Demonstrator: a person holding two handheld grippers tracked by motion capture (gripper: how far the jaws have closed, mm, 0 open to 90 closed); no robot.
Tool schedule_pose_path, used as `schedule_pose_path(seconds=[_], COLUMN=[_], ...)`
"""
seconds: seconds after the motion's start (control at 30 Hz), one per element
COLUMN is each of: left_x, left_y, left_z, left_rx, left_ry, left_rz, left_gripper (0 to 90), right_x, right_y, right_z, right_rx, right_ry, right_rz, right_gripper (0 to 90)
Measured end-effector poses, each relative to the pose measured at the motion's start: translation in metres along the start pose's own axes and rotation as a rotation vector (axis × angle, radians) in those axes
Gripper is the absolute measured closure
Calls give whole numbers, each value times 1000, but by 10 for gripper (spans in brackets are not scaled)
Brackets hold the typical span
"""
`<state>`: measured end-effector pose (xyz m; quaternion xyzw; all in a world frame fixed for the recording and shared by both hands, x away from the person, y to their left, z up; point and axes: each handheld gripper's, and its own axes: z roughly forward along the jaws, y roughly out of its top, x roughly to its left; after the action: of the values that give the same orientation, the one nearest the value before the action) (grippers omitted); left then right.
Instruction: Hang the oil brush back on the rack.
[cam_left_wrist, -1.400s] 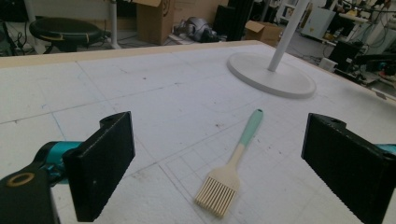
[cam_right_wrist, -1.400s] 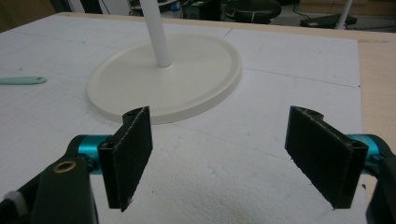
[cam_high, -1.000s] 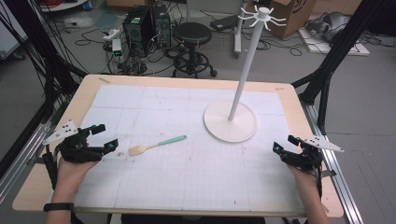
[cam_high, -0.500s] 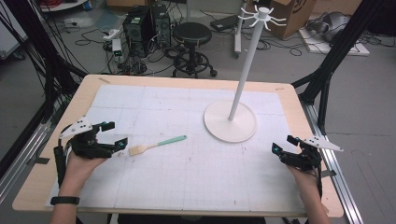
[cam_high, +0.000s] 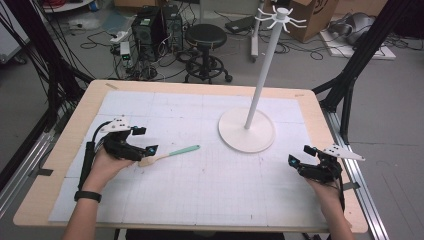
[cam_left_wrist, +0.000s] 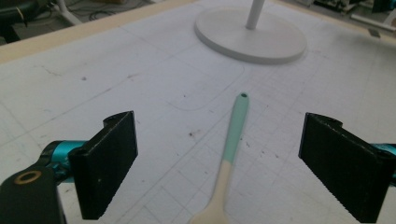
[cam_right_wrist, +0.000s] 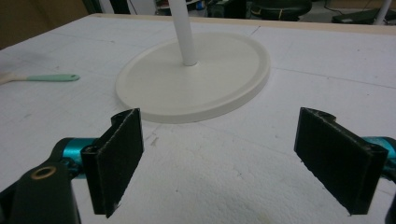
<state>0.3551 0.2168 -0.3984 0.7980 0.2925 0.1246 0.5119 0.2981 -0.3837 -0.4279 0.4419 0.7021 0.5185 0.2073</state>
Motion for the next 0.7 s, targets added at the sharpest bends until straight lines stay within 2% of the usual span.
schedule_pose_path(seconds=[0.17, 0.3, 0.37, 0.47, 0.53, 0.63, 0.7], left_x=[-1, -3, -5, -9, -11, -10, -11], left_y=[3, -1, -3, -5, -8, -13, -17], left_z=[19, 30, 35, 42, 47, 52, 54], left_rx=[57, 91, 116, 131, 147, 179, 179], left_ry=[-6, -11, -7, -29, -23, -25, -15], left_rz=[18, 26, 43, 66, 76, 65, 66], left_gripper=[121, 122, 124, 175, 183, 209, 225], right_x=[1, 0, 0, 0, 0, 1, 0], right_y=[0, 0, 0, 0, 0, 0, 0], right_z=[1, 1, 1, 1, 1, 0, 0], right_rx=[7, 5, 3, 7, 3, 6, 4], right_ry=[14, 15, 12, 13, 13, 11, 12], right_rz=[-3, -3, -4, -1, -8, 2, -3], right_gripper=[146, 147, 147, 147, 147, 147, 147])
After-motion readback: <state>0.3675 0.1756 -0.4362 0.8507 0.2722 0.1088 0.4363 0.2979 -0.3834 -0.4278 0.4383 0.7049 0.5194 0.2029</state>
